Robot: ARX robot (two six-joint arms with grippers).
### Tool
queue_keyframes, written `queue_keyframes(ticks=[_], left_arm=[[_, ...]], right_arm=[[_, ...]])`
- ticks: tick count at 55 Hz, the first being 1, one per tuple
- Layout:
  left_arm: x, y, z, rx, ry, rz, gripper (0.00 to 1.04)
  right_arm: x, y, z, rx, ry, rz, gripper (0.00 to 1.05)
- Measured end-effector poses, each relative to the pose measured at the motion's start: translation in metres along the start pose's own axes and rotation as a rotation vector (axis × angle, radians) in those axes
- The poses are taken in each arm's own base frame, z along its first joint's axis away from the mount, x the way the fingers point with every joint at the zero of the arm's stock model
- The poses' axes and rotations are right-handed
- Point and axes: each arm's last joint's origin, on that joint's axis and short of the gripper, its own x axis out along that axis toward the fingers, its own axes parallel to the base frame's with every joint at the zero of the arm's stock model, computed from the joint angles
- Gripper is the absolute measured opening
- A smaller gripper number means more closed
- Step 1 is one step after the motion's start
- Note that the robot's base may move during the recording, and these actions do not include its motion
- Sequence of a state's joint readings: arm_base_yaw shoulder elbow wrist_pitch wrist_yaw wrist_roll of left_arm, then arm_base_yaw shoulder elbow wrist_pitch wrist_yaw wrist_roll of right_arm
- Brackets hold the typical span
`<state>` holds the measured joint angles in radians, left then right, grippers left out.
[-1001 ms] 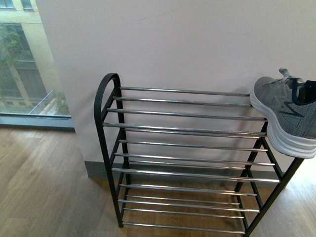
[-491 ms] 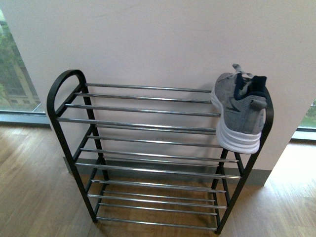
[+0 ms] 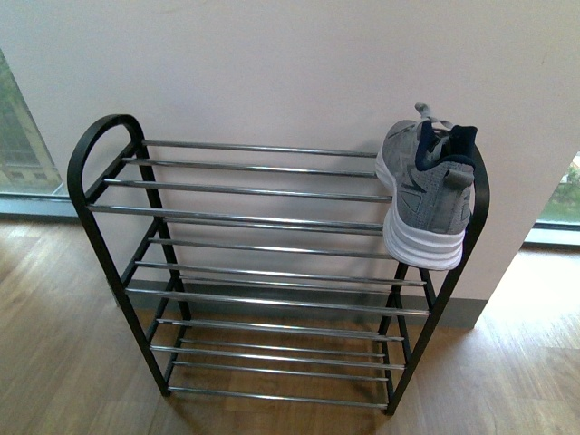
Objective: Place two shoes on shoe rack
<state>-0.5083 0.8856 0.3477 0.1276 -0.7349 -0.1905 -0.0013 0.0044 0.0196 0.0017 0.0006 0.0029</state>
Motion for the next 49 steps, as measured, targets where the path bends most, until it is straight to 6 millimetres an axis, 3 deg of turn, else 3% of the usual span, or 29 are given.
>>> queue_keyframes(ticks=[8, 18, 33, 39, 49], left_arm=[[0.021, -0.049, 0.032, -0.195, 0.074, -0.156, 0.02], [0.055, -0.107, 0.058, -0.24, 0.14, -0.255, 0.02], [0.11, -0.163, 0.066, -0.194, 0.228, -0.245, 0.02], [0.138, -0.194, 0.071, -0.121, 0.246, -0.267, 0.02], [0.165, -0.225, 0.078, -0.068, 0.274, -0.294, 0.02]], right_arm=[[0.0, 0.0, 0.0, 0.0, 0.0, 0.0, 0.95], [0.0, 0.0, 0.0, 0.0, 0.0, 0.0, 0.95], [0.0, 0.0, 0.0, 0.0, 0.0, 0.0, 0.95], [0.0, 0.0, 0.0, 0.0, 0.0, 0.0, 0.95], [0.0, 0.0, 0.0, 0.0, 0.0, 0.0, 0.95]])
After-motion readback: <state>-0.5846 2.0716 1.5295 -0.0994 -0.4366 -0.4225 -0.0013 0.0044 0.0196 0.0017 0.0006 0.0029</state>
